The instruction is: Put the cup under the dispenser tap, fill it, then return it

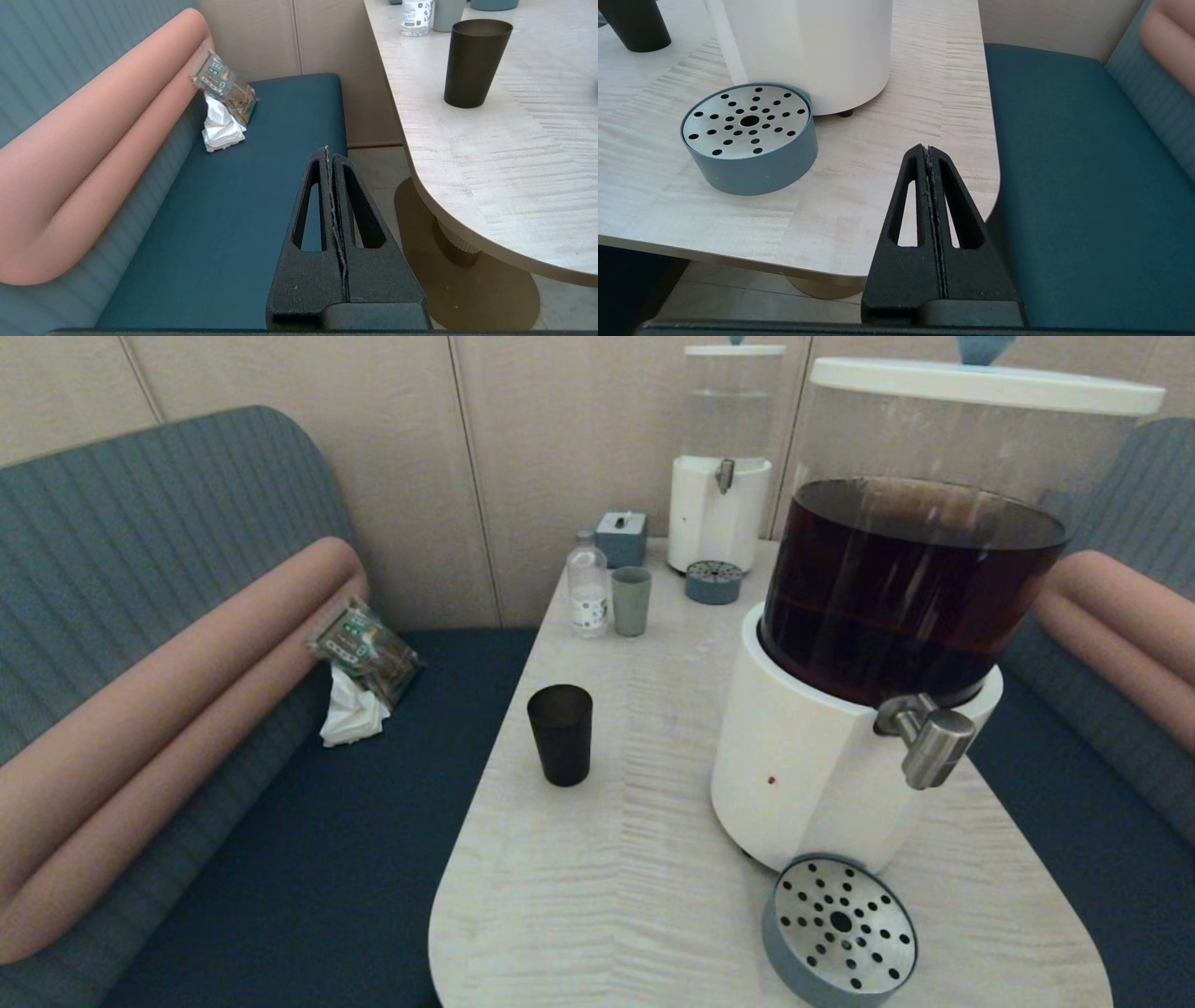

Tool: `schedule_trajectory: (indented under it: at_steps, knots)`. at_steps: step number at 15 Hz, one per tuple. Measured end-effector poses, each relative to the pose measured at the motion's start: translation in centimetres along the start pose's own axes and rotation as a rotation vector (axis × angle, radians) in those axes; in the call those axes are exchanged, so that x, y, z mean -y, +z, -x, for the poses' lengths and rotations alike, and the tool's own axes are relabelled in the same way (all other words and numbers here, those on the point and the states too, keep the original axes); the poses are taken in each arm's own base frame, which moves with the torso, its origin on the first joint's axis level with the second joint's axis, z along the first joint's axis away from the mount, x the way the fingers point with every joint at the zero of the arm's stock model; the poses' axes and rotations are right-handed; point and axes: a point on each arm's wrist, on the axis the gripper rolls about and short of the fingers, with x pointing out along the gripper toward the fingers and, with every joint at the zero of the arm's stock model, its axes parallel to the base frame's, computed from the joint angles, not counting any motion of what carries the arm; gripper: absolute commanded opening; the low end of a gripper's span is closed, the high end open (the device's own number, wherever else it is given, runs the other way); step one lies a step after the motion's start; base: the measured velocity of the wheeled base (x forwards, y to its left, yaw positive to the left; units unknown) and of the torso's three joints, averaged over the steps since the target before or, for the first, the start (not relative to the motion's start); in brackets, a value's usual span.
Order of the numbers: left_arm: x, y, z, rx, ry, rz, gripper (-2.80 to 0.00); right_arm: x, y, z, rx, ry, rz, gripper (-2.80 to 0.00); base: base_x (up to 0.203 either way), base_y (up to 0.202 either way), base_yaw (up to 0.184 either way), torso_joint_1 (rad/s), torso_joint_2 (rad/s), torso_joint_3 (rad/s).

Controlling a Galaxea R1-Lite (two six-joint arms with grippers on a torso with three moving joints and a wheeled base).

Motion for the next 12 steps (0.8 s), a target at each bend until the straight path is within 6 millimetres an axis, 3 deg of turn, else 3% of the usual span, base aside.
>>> schedule_trajectory:
  at_steps: [12]
  knots:
    - [0.0, 0.0, 0.0, 0.0, 0.0, 0.0, -2.8, 0.04, 0.0, 0.0, 0.0, -0.017, -0.024, -2.8, 0.0, 0.0, 0.0, 0.0, 0.0, 0.0]
